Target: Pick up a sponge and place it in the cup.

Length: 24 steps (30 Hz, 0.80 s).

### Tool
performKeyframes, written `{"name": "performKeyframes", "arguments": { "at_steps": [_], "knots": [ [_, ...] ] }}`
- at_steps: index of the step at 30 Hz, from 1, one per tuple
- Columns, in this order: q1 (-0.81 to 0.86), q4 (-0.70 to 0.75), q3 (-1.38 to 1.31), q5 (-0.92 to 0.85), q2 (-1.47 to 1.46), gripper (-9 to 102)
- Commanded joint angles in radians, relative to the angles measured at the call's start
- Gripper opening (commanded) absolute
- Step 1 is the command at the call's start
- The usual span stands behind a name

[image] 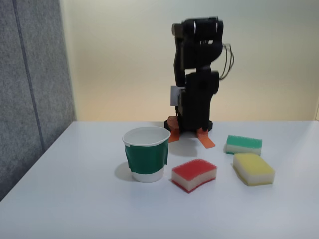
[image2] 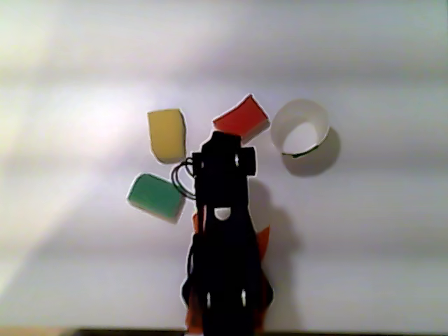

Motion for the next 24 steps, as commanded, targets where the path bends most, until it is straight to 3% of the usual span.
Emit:
{"name": "performKeyframes", "arguments": {
  "at_steps": [1,10,24],
  "knots": [
    [0.02,0.069,-0.198,-0.072,-0.107,0],
    [0.094,0.028,-0.515,-0.327,-0.42,0],
    [0.117,-0.077,-0.634,-0.534,-0.666,0]
  ]
}}
